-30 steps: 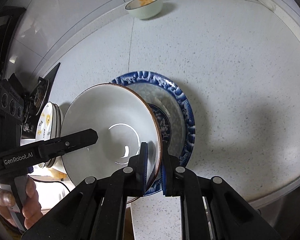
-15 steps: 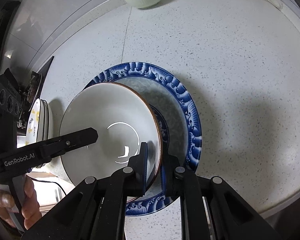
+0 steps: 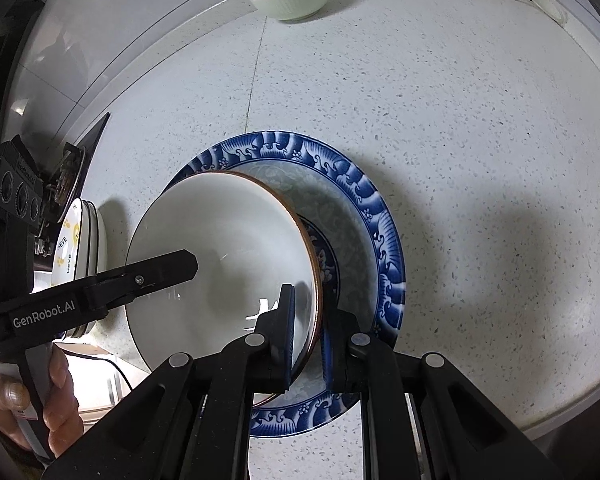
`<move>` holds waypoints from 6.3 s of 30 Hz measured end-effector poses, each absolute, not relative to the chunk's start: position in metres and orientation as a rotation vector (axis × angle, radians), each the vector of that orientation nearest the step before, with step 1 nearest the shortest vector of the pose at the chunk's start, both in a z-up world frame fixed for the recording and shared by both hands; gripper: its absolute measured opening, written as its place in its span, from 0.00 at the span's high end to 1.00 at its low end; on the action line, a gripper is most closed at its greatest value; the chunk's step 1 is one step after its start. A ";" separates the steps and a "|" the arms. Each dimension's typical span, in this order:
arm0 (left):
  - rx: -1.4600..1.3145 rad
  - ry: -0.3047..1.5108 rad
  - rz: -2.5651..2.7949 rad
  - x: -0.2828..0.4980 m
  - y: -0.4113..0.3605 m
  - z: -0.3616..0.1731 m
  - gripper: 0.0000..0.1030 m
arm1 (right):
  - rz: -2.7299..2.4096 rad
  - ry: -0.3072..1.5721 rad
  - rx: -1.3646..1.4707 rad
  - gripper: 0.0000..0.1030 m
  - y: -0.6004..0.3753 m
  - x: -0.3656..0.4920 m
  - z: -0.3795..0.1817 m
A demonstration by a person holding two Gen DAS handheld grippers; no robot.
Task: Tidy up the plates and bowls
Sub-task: 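Lower the brown-rimmed bowl into the blue plate and open both grippers, then move both grippers to the rim of the orange-flower bowl, then close the right gripper on the flower bowl rim while the left gripper grips it, then carry the flower bowl over the brown-rimmed bowl and lower it with both grippers, then open both grippers and lift them off the nested bowls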
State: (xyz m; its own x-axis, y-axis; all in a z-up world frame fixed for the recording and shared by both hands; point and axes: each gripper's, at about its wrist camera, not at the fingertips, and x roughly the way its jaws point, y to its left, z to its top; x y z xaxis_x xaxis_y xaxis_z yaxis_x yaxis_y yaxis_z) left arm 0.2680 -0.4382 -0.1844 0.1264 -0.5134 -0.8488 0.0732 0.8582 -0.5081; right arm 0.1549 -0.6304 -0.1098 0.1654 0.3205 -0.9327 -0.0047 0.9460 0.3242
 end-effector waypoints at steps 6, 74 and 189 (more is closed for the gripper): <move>-0.385 1.383 -0.449 0.267 -0.437 -0.184 0.85 | 0.236 1.390 0.266 0.89 -0.629 0.154 -0.110; -0.403 1.143 -0.355 0.452 -0.407 -0.115 0.31 | 0.158 1.104 0.045 0.28 -0.666 0.346 -0.023; -0.151 1.284 -0.481 0.243 -0.475 -0.132 0.38 | 0.220 1.332 0.157 0.79 -0.611 0.143 -0.051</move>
State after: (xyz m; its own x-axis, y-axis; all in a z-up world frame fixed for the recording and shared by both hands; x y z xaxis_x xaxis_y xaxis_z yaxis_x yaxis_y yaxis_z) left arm 0.2431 -0.4752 -0.1316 0.1997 -0.4247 -0.8830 0.2591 0.8920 -0.3704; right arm 0.1433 -0.6108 -0.0514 0.2202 0.2476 -0.9435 -0.0684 0.9688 0.2382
